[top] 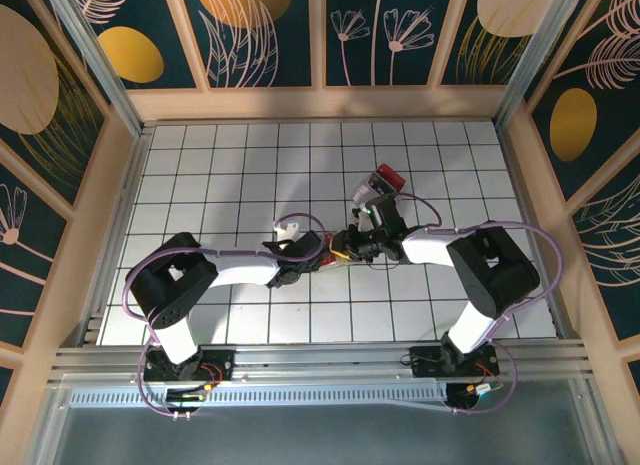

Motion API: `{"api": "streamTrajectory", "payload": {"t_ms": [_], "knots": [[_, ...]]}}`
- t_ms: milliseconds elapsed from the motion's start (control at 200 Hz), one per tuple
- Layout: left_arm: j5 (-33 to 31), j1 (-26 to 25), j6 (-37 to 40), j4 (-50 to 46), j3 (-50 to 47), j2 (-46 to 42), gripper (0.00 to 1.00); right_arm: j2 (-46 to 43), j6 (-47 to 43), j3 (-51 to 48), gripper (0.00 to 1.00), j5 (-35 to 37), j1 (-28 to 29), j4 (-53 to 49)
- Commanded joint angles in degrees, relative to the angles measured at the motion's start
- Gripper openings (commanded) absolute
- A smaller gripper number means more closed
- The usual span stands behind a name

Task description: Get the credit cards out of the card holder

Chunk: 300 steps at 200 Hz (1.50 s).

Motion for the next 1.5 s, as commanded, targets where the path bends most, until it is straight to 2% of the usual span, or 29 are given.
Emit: {"api": "streamTrajectory", "payload": {"t_ms": [0,225,260,505,886,1126,1496], "knots": [[1.6,0.2,0.6,-7.0,-2.5,2.7,0.99,-3.0,-0.8,-0.8,0.19,-2.7,-0.4,3.4],[1.8,0.2,0.6,-7.1,-2.5,2.8,0.99,-3.5,-0.8,-1.5,0.17,-2.1,-0.4,2.7],[1.7,0.2,0.6,-7.1,-2.5,2.8,0.99,-3.6,-0.9,-1.6,0.17,-1.8,-2.0,2.3],[1.9,0.2,0.6,-7.1,-2.5,3.0,0.99,-4.4,-1.1,-2.6,0.16,-1.3,-3.4,1.7],[2.1,0.2,0.9,-7.2,-1.8,3.7,0.99,-3.2,-0.9,-2.1,0.15,-1.8,-3.5,2.2],[2.1,0.2,1.0,-7.2,-1.6,3.8,0.99,-0.8,-4.0,-1.1,0.21,2.3,-3.5,-2.9],[2.4,0.2,0.7,-6.9,-1.8,4.0,0.99,1.1,-3.0,-2.0,0.23,-0.6,-3.2,1.3]]}}
